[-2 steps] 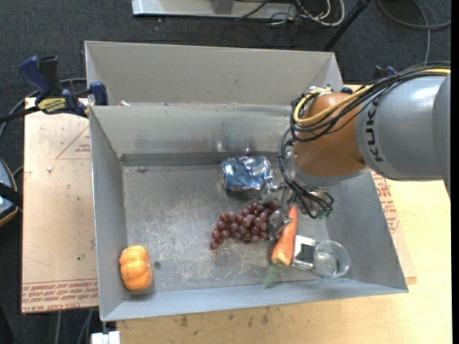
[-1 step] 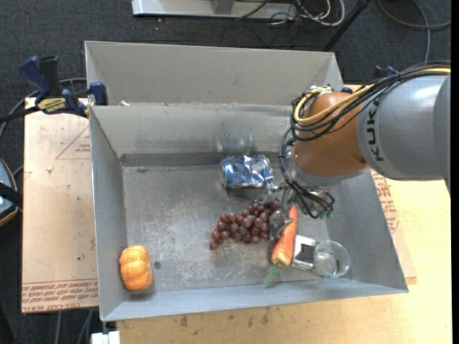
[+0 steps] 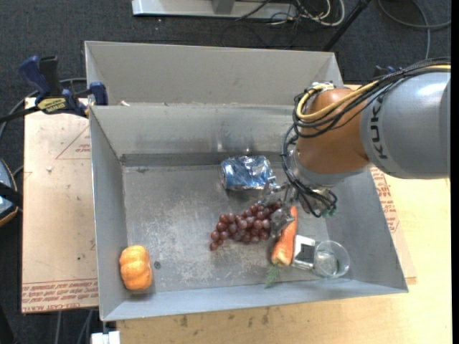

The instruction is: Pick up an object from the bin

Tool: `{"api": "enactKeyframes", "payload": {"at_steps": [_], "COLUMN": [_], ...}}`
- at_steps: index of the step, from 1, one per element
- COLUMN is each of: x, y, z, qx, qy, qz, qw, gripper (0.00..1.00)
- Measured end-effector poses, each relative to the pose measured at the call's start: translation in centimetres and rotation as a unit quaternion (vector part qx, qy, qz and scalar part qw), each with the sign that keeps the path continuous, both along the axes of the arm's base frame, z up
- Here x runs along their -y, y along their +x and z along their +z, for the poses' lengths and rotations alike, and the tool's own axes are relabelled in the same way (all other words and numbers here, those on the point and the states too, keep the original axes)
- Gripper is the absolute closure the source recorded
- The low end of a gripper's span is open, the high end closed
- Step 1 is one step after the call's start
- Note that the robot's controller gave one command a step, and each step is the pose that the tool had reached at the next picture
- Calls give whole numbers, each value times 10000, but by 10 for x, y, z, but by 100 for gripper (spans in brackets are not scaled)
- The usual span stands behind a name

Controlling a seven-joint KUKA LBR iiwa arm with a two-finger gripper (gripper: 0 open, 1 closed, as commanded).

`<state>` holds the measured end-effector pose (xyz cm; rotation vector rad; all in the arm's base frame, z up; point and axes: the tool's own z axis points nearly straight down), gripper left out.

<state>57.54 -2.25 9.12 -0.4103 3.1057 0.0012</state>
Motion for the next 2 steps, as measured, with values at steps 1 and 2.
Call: {"api": "enactKeyframes", "payload": {"at_steps": [1, 2], "x": [0, 0], "y": [1, 0], "z": [5, 7], "qx": [-6, -20], "qy": [-4, -4], "qz": [-1, -1], "qw": [10000, 10000], "gripper": [100, 100]}}
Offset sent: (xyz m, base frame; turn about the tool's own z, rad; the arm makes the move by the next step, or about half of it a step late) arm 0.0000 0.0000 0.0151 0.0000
